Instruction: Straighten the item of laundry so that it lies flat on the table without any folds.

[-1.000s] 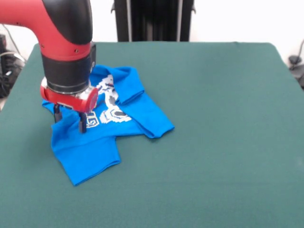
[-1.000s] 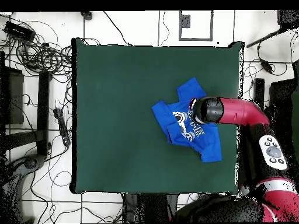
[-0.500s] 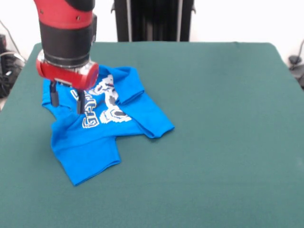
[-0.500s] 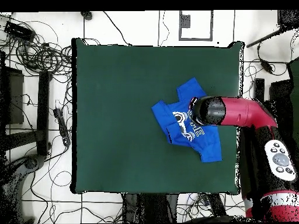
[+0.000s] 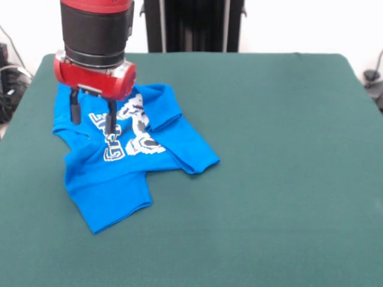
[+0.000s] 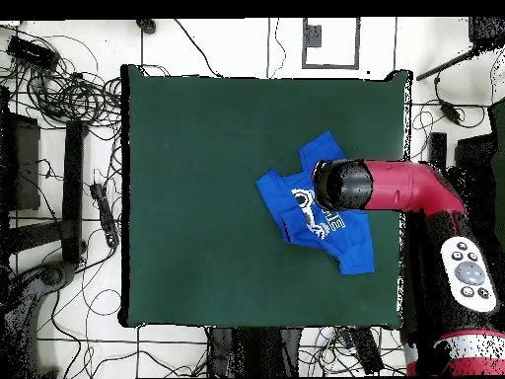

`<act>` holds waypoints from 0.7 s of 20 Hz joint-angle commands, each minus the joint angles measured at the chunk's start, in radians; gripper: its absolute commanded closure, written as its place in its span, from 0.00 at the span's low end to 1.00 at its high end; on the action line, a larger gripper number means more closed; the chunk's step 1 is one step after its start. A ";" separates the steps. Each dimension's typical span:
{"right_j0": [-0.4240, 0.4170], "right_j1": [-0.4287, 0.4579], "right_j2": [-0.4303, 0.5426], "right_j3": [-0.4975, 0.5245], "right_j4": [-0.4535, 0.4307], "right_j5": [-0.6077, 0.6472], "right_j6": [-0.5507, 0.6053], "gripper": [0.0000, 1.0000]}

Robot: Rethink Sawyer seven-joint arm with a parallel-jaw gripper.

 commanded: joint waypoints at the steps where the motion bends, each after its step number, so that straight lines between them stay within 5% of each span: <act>1: 0.069 0.037 0.050 0.127 0.029 0.061 -0.031 0.00; 14: 0.127 0.062 -0.001 0.193 0.031 -0.059 0.103 0.00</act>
